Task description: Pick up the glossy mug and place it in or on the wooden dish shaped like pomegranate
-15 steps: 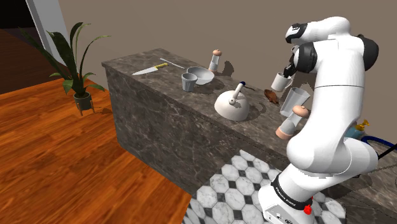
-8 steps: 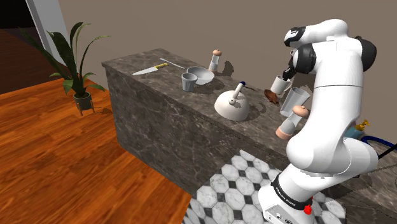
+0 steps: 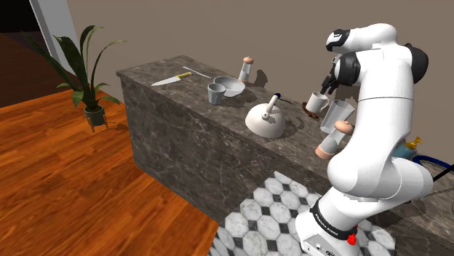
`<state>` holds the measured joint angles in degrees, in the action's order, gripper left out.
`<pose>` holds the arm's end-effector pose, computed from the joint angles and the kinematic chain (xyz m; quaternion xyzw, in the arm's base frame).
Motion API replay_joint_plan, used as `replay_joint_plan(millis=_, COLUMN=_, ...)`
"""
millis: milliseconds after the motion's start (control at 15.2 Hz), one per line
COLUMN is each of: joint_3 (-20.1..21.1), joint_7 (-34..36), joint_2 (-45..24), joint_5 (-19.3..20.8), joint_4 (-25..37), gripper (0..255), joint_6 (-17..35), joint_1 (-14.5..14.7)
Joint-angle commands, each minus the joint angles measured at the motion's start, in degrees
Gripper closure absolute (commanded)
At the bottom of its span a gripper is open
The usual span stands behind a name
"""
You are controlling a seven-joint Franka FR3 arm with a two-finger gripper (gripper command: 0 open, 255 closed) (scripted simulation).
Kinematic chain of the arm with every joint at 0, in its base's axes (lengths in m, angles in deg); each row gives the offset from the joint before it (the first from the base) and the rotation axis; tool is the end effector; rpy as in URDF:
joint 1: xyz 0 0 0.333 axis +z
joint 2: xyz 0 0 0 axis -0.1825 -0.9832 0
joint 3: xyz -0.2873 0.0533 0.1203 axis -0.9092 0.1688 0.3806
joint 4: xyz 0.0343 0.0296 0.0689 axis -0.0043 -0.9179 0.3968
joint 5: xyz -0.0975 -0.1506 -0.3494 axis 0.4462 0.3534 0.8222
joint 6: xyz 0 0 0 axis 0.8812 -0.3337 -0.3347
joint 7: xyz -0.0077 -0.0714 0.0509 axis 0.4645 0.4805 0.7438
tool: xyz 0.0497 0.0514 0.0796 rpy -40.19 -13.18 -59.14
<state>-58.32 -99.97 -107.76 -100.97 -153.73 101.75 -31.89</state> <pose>0.3264 -0.6419 0.4208 -0.9920 0.1097 0.0257 0.0562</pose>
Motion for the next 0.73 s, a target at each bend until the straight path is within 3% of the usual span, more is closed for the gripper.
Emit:
replay_joint_plan(millis=0, joint_3=-0.4, joint_7=0.4, joint_2=-2.1, joint_5=0.5, joint_4=0.6, gripper=0, joint_6=3.6, joint_1=0.0)
replay_joint_plan(millis=132, joint_3=-0.6, joint_7=0.8, joint_2=-2.7, joint_5=0.3, joint_4=5.1, gripper=0, joint_6=-0.2, joint_1=-0.9)
replay_joint_plan(millis=660, joint_3=-2.7, joint_7=0.3, joint_2=-3.2, joint_5=-1.2, joint_4=5.2, gripper=0, joint_6=-0.5, joint_1=0.1)
